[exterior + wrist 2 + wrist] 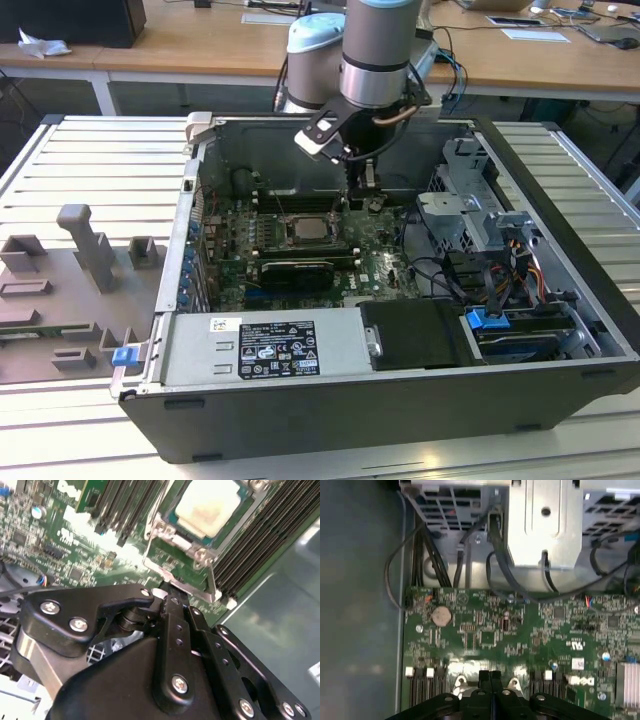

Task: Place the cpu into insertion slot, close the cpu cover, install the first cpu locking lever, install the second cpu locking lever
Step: 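Close the cpu cover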

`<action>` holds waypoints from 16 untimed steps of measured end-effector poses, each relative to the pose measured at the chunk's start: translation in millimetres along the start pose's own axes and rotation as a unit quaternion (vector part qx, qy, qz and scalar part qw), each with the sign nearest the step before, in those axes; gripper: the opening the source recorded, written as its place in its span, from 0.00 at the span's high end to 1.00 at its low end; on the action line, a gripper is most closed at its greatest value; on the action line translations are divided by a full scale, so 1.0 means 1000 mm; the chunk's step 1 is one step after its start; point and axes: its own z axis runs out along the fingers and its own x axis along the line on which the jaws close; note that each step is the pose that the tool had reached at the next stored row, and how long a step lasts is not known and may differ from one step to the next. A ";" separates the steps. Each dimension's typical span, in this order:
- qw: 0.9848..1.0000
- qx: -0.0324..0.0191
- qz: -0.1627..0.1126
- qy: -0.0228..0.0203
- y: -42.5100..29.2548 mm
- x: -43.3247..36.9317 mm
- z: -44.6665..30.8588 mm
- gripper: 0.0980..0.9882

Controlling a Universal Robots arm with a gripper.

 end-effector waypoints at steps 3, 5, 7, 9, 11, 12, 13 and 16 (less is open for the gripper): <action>1.000 0.000 0.000 0.000 -0.0082 0.0003 0.0002 0.99; 1.000 0.000 0.000 0.000 -0.0140 0.0005 0.0003 0.99; 1.000 0.000 0.000 0.000 -0.0182 0.0007 0.0006 0.99; 1.000 0.000 0.000 0.000 -0.0199 0.0007 0.0015 0.99; 1.000 0.000 0.000 0.000 -0.0215 0.0007 0.0028 0.99; 1.000 0.000 0.000 0.000 -0.0224 0.0008 0.0037 0.99; 1.000 0.000 0.000 0.000 -0.0233 0.0008 0.0048 0.99; 1.000 0.000 0.000 0.000 -0.0261 0.0009 0.0074 0.99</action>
